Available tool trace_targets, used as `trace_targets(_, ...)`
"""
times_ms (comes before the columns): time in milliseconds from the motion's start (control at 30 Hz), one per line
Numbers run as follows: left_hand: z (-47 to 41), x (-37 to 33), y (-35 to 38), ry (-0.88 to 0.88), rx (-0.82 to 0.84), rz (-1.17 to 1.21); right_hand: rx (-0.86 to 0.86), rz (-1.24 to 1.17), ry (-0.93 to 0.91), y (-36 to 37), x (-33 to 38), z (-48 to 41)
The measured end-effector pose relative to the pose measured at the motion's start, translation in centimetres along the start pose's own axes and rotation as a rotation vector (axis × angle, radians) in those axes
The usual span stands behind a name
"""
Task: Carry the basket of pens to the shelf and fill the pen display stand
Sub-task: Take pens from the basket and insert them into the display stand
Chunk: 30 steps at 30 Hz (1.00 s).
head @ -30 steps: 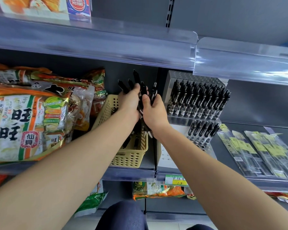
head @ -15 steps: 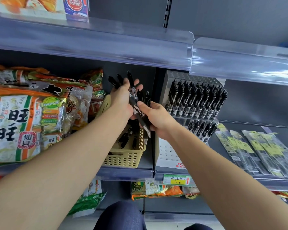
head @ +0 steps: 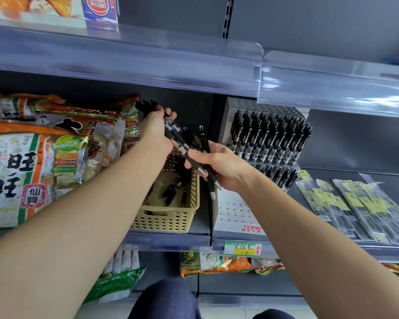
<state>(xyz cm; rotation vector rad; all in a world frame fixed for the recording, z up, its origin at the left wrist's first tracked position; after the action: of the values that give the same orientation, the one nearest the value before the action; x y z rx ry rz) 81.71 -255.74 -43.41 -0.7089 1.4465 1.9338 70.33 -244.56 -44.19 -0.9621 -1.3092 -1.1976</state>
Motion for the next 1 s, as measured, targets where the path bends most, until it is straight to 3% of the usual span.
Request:
trace_targets(200,-1.5,-3.0,-1.9,0.021,-0.071,0.141,-0.049,0.193,-0.03,-1.4,-0.5,0.7)
trace_targets(333,-1.4,-3.1,-2.7,0.054,-0.127,0.082,-0.243,0.22,-0.066,-2.8,-1.0,0.4)
trace_targets(567,3.4,3.4,-1.2,-0.098,0.145,-0.362,-0.393,0.189,-0.155,-2.5,0.4,-0.5)
trace_targets(700,4.8,5.0,-0.8,-0.194,0.25,-0.353,-0.429,0.263,-0.172,-2.8,0.4,-0.7)
trace_targets(1000,6.5,4.5,0.1,-0.112,0.309,-0.414,-0.493,0.393,-0.258,-3.0,0.4,0.7)
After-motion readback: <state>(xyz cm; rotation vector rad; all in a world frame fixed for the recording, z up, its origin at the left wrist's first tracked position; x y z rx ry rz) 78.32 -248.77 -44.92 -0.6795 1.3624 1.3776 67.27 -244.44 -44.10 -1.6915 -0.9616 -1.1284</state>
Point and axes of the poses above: each hand's wrist, its own z-axis away from the middle knuckle, its own y-axis out of the palm, x = y × z, the point moved 6 cm from there along -z, towards the middle knuckle
